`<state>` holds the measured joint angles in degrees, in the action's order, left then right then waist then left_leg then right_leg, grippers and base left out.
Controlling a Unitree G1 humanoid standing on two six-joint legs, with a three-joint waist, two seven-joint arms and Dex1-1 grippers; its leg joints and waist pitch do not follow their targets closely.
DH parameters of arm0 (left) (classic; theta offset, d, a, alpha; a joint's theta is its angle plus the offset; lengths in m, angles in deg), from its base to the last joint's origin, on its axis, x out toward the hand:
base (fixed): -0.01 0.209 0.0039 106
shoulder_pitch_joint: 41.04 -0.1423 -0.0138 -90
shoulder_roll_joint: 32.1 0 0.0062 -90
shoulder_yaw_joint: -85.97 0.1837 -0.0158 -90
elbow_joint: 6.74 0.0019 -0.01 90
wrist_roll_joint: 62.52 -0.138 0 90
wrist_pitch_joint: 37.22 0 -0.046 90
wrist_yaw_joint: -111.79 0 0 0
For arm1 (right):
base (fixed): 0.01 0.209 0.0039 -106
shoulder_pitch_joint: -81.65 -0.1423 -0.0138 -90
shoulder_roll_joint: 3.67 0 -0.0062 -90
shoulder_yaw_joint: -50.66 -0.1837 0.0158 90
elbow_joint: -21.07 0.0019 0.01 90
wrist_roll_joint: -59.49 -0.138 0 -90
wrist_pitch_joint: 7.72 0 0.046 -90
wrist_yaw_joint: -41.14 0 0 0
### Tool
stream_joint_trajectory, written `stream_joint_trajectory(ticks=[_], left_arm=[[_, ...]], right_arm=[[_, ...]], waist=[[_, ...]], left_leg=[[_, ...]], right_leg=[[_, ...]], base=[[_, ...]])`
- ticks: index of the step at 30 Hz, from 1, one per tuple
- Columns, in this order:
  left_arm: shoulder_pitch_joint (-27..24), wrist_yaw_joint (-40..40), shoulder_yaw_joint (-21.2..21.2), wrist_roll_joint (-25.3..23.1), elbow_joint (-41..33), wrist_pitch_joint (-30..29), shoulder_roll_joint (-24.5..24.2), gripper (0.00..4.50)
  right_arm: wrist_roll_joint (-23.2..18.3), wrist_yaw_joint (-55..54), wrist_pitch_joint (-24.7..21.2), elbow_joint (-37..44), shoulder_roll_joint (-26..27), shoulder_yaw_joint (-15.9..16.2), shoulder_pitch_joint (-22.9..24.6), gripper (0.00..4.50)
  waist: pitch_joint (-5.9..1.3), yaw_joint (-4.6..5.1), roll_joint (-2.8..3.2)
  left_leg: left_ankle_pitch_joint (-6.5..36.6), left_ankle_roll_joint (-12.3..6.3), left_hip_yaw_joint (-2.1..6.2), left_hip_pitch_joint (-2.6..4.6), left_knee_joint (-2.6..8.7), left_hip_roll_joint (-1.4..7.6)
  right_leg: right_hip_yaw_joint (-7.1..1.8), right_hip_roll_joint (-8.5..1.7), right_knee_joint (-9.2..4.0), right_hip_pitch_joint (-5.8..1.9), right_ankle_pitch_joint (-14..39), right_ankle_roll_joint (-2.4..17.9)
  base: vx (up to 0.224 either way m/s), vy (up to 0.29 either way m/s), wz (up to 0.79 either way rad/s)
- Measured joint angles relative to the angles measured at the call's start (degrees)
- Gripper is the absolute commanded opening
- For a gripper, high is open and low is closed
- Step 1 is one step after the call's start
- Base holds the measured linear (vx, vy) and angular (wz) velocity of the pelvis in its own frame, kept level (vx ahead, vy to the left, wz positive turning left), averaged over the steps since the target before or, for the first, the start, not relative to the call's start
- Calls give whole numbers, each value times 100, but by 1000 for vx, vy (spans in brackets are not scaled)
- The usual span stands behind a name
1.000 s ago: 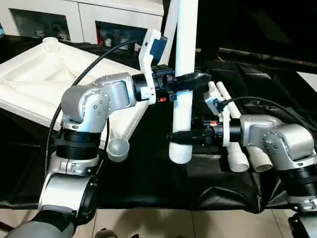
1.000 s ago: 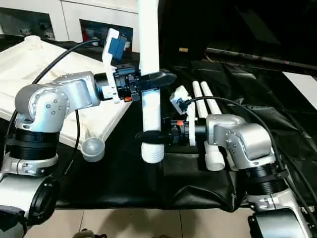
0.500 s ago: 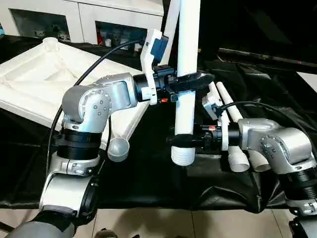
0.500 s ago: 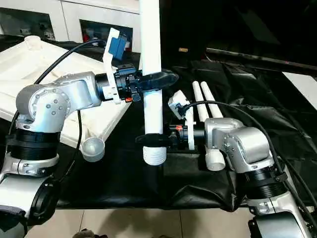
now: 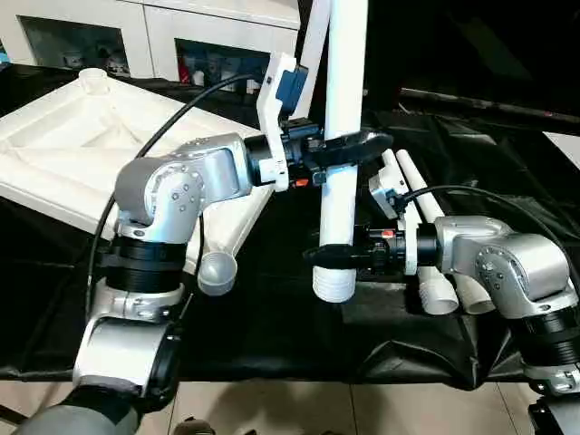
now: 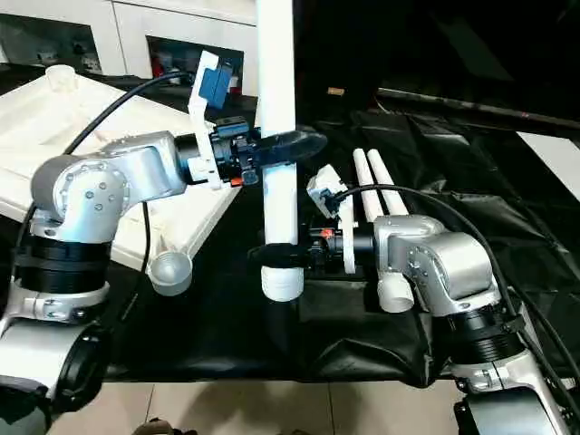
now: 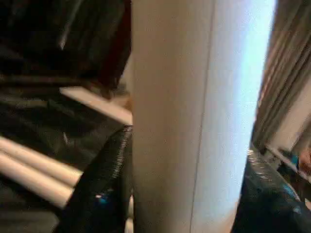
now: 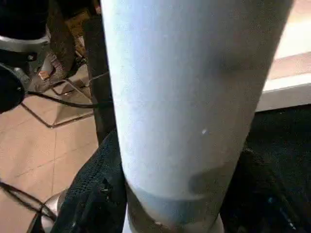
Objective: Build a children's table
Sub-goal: Pick table leg, then insert table leg to table base
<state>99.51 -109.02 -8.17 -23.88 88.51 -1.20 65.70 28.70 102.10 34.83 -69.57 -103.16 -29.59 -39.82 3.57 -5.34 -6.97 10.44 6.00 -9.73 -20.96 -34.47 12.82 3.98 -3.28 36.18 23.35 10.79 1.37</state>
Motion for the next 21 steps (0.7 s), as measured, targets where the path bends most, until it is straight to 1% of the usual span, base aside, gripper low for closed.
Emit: stream_joint_trajectory(ticks=[2,3,6,8,9,11,12,13,14,15,16,18,21], left_arm=[[-8,200,-160,-28,0,458,190,293],[-20,520,-424,-27,-9,863,446,297],[-32,1143,-907,20,-76,1562,933,298],[-84,1235,-1195,243,-156,1653,944,298],[-162,1115,-1311,384,-210,1652,832,298],[-369,747,-1323,435,-314,1622,496,298],[-547,375,-1208,422,-365,1526,165,298],[-714,-4,-963,200,-427,1585,-277,298],[-858,-358,-618,-19,-495,1572,-743,298],[-977,-627,-358,-310,-497,1681,-1066,298],[-1171,-1076,273,-950,-480,2145,-1795,298],[-1445,-1518,747,-1673,-239,2615,-2385,298],[-1696,-2098,1416,-2391,96,3084,-3088,298]], right_arm=[[7,-185,108,-19,162,-49,20,193],[11,-427,217,-74,374,-191,27,193],[9,-1006,448,-196,816,-514,24,192],[0,-1406,610,-267,1113,-748,29,192],[-5,-1657,761,-292,1245,-914,29,191],[24,-2006,978,-320,1329,-1134,25,191],[93,-2207,1143,-363,1362,-1217,20,191],[257,-2370,1397,-449,1375,-1203,17,191],[425,-2501,1643,-486,1367,-1202,54,191],[583,-2601,1829,-535,1325,-1196,85,191],[841,-2708,2006,-545,1267,-1086,157,191],[1063,-2809,2067,-584,1164,-1035,347,191],[1105,-2809,2053,-606,1177,-1033,528,191]], waist=[[0,3,0],[-1,10,-1],[-2,9,-2],[-1,25,1],[-1,34,3],[-1,26,3],[0,30,5],[1,31,6],[3,31,10],[6,24,16],[5,21,19],[11,11,28],[21,35,42]], left_leg=[[0,0,0,0,0,0],[0,0,0,-6,-2,1],[0,-1,0,-7,-4,0],[0,1,0,-3,-3,1],[-2,3,0,0,0,0],[-2,5,1,14,1,2],[-3,5,1,21,1,2],[-3,6,1,23,3,2],[-2,7,1,25,3,3],[-3,7,0,23,3,-2],[-2,7,1,33,8,0],[-2,7,-1,38,11,-2],[-3,8,-1,45,11,-2]], right_leg=[[0,0,0,0,0,0],[0,0,0,0,-2,1],[0,-1,-1,-1,-3,1],[0,0,3,-1,-4,2],[0,0,3,-1,-4,2],[1,2,3,-1,-4,1],[0,2,3,-1,-4,1],[0,2,1,0,-5,-1],[0,3,1,-1,-4,-2],[-3,1,0,0,-5,-4],[-2,1,-3,-7,-1,-10],[-6,-1,-3,-18,2,-16],[-11,-1,-1,-18,-2,-11]], base=[[0,0,0],[0,0,0],[0,0,0],[0,0,0],[0,0,0],[0,0,0],[0,0,0],[0,0,0],[0,0,0],[0,0,0],[0,0,0],[0,0,0],[0,0,0]])
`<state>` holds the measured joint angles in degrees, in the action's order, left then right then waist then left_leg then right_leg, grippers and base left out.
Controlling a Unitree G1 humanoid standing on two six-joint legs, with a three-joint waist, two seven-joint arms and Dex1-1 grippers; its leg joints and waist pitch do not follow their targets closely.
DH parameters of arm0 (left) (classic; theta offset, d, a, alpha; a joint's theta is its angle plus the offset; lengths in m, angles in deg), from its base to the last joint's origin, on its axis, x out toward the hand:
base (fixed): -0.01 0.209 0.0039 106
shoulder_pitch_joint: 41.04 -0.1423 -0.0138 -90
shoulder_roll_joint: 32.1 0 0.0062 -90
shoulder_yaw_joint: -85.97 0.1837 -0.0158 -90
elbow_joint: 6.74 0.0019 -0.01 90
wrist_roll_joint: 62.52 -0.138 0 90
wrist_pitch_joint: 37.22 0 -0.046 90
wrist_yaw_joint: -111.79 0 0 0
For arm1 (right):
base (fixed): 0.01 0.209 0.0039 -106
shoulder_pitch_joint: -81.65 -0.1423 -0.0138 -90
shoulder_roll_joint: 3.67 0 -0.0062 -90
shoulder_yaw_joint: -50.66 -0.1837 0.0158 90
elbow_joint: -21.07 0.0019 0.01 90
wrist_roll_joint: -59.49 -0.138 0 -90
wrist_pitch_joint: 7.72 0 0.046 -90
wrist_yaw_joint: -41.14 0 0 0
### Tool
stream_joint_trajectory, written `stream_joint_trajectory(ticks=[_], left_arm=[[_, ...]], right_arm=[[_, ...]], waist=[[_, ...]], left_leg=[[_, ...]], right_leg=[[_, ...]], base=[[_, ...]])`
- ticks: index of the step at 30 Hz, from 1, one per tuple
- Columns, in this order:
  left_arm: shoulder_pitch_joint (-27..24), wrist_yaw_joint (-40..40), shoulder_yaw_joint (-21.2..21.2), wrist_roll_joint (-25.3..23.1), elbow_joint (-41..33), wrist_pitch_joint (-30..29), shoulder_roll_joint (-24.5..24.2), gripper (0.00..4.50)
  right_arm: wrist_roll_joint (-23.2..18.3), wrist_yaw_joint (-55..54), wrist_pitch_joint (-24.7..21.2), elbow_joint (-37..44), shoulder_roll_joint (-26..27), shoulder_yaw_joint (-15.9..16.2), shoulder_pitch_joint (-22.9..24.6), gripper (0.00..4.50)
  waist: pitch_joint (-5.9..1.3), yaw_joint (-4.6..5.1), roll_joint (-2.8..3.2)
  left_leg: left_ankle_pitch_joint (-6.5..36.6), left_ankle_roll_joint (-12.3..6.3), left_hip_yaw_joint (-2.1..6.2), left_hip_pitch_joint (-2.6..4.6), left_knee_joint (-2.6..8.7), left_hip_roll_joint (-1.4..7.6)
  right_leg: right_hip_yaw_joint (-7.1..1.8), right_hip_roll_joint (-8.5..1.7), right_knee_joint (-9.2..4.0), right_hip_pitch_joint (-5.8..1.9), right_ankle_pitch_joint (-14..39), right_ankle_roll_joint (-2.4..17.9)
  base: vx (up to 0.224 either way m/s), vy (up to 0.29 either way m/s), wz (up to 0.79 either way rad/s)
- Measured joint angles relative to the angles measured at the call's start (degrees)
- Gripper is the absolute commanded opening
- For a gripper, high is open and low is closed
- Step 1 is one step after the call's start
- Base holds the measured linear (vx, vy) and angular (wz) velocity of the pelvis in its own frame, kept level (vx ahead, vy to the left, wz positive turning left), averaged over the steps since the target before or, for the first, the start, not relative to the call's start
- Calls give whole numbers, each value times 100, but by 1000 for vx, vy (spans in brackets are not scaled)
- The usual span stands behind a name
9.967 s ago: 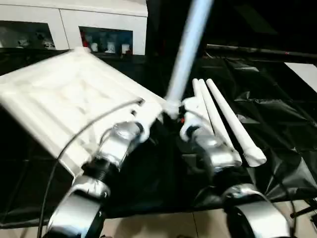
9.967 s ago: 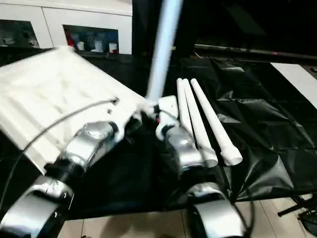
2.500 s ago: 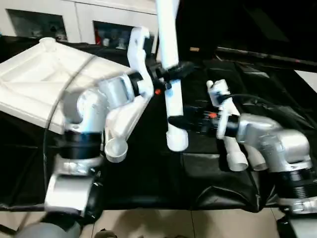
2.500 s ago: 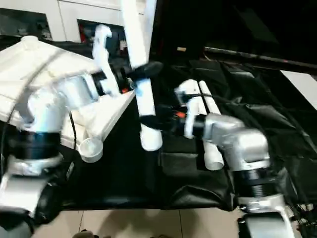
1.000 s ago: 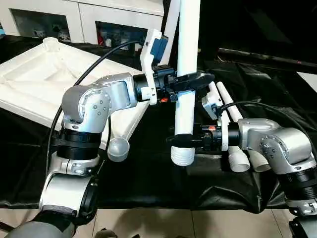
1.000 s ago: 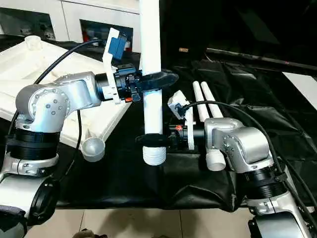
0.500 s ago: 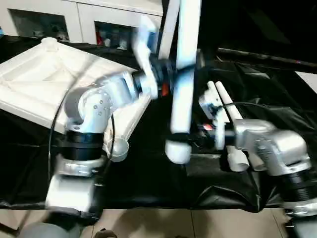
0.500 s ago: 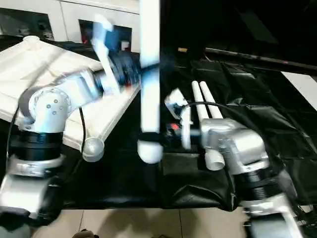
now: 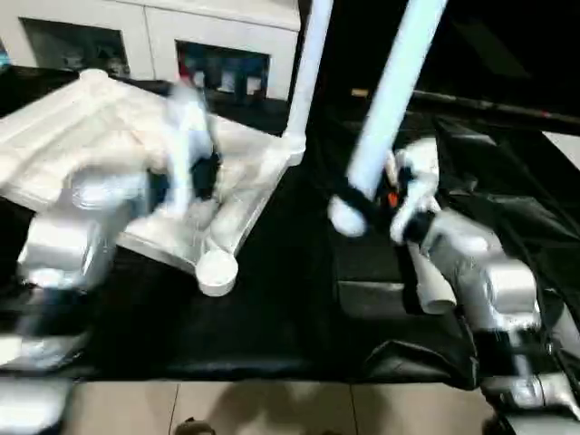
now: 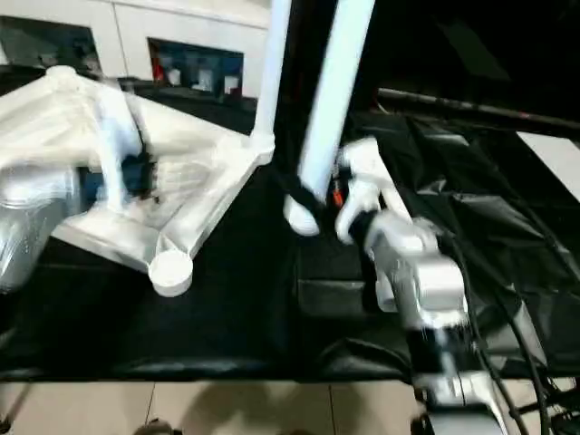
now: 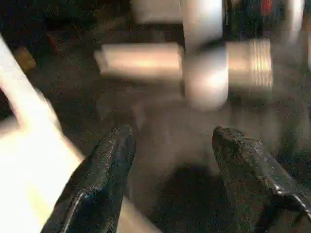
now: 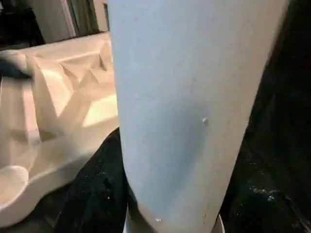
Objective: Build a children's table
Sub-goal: Insert table leg to table base
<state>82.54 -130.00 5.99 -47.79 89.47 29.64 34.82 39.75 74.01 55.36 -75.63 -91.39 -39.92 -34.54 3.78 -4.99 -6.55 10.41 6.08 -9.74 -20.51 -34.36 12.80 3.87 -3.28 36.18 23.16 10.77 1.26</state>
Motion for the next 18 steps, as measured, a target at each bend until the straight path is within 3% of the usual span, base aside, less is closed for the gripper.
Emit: stream_joint_trajectory(ticks=[3,7,12,18], left_arm=[[-58,-414,469,-534,441,321,-550,298],[39,-505,952,-1264,1123,837,-900,298],[363,-567,1135,-1714,1677,1464,-922,298],[532,-684,1176,-1855,2052,1749,-974,298]], right_arm=[[17,12,5,3,-69,34,117,191],[90,13,144,-16,-81,104,182,191],[159,20,227,-9,-69,114,184,191],[187,78,232,-8,-138,114,202,191]], waist=[[4,5,8],[11,4,24],[6,0,30],[4,26,36]], left_leg=[[-12,20,-1,14,14,1],[-16,26,0,24,18,2],[-16,27,1,43,18,2],[-18,30,2,53,18,2]], right_leg=[[0,3,7,-1,-1,2],[-2,4,10,-1,-2,5],[-7,4,11,-15,-7,13],[-9,5,26,-12,-8,15]], base=[[0,0,0],[0,0,0],[0,0,0],[0,0,0]])
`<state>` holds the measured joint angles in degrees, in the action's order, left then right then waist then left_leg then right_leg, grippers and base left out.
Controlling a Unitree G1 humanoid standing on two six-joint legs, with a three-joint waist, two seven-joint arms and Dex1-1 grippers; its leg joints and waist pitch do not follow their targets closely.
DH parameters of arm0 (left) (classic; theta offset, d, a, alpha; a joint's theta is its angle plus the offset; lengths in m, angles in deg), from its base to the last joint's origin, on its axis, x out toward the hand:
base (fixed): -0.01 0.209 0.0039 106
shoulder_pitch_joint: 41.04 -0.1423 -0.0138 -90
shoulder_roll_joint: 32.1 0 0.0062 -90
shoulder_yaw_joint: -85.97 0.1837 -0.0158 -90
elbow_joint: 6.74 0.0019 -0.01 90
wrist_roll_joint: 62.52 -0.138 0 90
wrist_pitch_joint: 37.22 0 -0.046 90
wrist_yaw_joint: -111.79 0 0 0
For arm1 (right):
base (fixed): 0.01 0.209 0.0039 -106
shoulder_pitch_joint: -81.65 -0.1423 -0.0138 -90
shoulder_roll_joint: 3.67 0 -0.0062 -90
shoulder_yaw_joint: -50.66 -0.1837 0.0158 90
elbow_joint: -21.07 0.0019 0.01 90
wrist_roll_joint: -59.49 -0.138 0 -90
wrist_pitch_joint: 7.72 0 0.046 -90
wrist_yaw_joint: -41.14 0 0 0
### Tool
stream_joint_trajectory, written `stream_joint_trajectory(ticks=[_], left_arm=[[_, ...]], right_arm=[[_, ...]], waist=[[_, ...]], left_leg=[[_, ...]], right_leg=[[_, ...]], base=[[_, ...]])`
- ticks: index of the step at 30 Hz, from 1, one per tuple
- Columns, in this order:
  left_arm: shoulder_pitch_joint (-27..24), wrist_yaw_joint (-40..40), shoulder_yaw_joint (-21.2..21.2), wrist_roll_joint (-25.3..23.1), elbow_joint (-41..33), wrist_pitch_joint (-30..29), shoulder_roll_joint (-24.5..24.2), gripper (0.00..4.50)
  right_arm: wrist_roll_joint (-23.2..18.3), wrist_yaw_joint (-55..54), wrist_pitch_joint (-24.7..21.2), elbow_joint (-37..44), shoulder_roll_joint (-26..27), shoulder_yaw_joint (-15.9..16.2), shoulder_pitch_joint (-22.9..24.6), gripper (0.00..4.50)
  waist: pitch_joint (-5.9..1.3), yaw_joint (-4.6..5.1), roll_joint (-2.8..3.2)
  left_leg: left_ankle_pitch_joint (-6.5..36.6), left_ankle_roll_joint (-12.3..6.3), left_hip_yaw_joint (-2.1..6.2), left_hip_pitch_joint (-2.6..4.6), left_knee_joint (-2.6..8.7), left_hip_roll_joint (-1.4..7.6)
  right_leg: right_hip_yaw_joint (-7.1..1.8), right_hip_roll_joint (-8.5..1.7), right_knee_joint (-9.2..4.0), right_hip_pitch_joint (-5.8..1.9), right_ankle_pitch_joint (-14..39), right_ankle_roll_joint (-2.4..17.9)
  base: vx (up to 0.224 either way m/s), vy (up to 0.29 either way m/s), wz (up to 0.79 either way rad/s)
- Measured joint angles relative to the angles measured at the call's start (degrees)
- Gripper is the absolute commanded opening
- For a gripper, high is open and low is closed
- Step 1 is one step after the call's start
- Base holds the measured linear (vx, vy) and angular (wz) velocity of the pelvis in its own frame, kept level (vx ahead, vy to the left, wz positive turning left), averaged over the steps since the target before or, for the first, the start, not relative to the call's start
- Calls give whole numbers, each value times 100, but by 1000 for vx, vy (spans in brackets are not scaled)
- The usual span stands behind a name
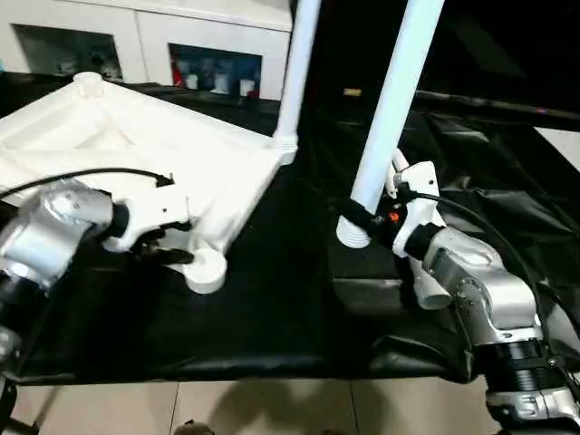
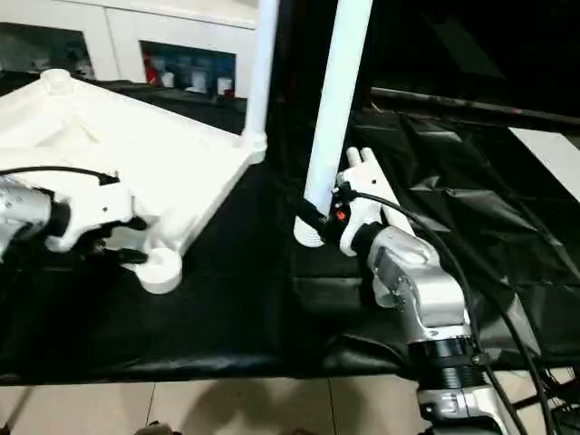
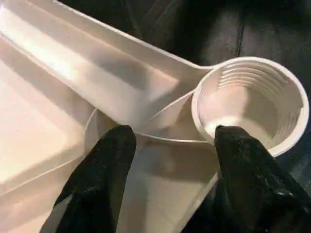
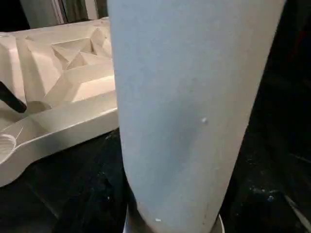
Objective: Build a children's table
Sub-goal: Insert table leg to table base
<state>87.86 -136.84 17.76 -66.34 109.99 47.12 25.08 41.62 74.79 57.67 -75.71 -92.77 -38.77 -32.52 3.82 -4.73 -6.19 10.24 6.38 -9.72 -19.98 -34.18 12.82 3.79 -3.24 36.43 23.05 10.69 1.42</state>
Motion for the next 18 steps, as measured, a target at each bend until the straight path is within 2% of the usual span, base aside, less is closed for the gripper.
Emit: stream_joint_trajectory(ticks=[2,7,12,18], left_arm=[[0,-76,-53,69,85,39,16,298],[6,-426,-353,498,133,-299,79,298],[42,-628,-337,289,411,-115,-252,298],[50,-602,-255,47,550,134,-172,298]], right_arm=[[0,32,4,0,-5,0,0,191],[-28,212,-3,60,-75,19,30,191],[-59,463,-19,219,-203,108,190,191],[-57,562,-19,224,-196,222,197,191]], waist=[[0,9,0],[0,-21,-1],[0,-26,-1],[2,-47,2]], left_leg=[[0,1,0,0,0,0],[0,0,-5,-10,0,0],[2,-2,-3,-9,6,0],[1,-1,-1,-7,5,0]], right_leg=[[0,0,3,2,0,1],[1,0,3,8,4,9],[1,0,2,9,13,9],[2,0,4,6,12,10]], base=[[0,0,0],[0,0,0],[0,0,0],[0,0,0]])
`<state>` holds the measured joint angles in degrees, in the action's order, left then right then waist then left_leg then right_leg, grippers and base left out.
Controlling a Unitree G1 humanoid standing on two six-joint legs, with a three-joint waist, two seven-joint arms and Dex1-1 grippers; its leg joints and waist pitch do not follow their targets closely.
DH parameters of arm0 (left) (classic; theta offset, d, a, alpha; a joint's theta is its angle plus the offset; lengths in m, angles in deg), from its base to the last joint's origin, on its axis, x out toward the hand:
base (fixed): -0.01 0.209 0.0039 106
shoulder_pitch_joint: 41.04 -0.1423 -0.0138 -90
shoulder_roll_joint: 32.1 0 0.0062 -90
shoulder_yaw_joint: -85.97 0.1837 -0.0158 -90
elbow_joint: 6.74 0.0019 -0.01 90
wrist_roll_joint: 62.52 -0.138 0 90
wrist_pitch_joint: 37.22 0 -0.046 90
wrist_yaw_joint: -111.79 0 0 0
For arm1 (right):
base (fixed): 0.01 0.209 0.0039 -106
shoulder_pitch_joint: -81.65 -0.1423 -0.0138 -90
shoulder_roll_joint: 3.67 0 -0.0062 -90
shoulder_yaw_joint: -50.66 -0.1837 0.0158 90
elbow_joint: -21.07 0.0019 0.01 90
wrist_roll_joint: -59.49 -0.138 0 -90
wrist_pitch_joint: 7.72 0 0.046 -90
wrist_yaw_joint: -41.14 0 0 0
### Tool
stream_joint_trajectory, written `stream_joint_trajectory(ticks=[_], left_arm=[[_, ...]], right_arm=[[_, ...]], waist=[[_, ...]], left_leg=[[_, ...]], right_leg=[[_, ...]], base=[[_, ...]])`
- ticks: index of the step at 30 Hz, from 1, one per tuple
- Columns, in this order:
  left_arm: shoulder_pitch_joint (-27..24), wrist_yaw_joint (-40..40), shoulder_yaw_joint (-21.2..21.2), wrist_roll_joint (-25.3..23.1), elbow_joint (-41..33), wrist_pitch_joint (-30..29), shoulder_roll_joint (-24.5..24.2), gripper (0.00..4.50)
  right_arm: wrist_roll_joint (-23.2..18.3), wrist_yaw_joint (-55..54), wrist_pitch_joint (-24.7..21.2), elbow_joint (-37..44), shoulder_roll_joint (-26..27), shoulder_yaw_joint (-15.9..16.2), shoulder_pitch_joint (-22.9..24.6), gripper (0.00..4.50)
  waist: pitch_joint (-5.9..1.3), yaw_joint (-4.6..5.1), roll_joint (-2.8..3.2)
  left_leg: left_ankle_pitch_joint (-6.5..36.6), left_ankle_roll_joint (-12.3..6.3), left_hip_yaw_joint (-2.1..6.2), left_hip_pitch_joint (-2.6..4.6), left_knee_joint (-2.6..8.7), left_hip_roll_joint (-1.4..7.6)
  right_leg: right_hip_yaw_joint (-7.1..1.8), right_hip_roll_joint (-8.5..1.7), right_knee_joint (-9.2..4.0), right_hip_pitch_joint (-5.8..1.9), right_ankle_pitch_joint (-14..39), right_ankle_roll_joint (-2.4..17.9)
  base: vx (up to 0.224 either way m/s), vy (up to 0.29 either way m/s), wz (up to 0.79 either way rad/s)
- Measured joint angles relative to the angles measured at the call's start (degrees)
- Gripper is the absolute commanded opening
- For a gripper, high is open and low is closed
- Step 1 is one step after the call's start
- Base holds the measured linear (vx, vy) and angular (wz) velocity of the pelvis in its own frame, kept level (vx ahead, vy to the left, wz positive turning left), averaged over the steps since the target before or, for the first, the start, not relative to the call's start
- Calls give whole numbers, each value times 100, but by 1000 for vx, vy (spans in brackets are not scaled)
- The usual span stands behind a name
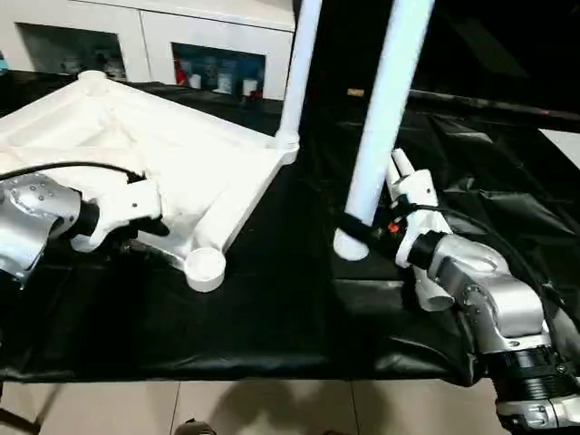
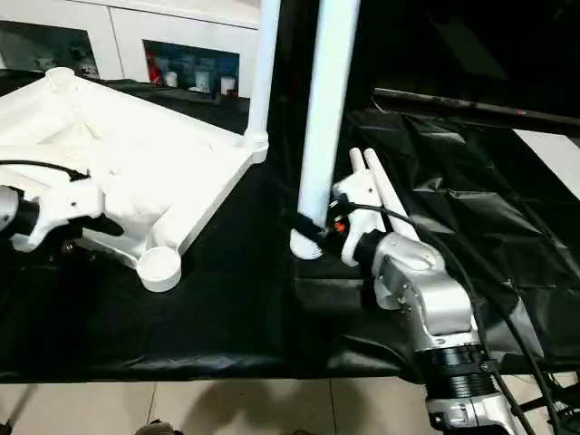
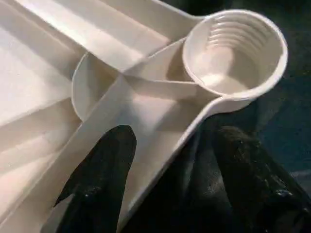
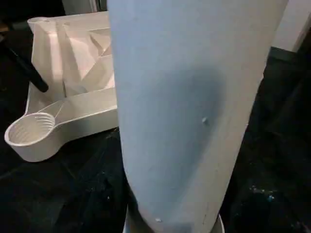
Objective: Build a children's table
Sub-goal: Insert table leg to table base
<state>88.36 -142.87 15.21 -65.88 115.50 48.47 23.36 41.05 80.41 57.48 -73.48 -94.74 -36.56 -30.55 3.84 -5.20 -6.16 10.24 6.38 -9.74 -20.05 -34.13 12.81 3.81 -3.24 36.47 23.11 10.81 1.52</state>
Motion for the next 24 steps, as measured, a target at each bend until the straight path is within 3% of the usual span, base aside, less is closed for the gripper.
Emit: stream_joint_trajectory(ticks=[8,9,15,20,24], left_arm=[[168,539,373,-587,668,372,573,298],[169,581,392,-612,695,408,614,270],[172,586,422,-715,706,531,633,236],[181,402,415,-722,681,435,657,208],[156,245,400,-694,371,-36,795,179]], right_arm=[[2,3,0,124,12,3,76,191],[2,3,0,153,16,5,101,191],[2,-10,1,166,35,5,195,191],[4,-16,1,167,43,5,195,191],[8,-21,3,166,43,5,196,191]], waist=[[12,2,22],[12,4,22],[18,4,44],[16,3,53],[16,-1,56]], left_leg=[[0,0,1,-1,0,0],[0,0,1,-2,0,0],[-1,2,3,3,-2,0],[-1,2,4,4,-2,0],[1,-2,3,2,-2,-2]], right_leg=[[1,0,1,0,0,1],[1,0,1,0,0,1],[0,0,7,-1,-2,3],[-1,0,6,-2,-1,3],[-2,-3,4,-2,0,4]], base=[[0,0,0],[0,0,0],[0,0,0],[0,0,0],[0,0,0]])
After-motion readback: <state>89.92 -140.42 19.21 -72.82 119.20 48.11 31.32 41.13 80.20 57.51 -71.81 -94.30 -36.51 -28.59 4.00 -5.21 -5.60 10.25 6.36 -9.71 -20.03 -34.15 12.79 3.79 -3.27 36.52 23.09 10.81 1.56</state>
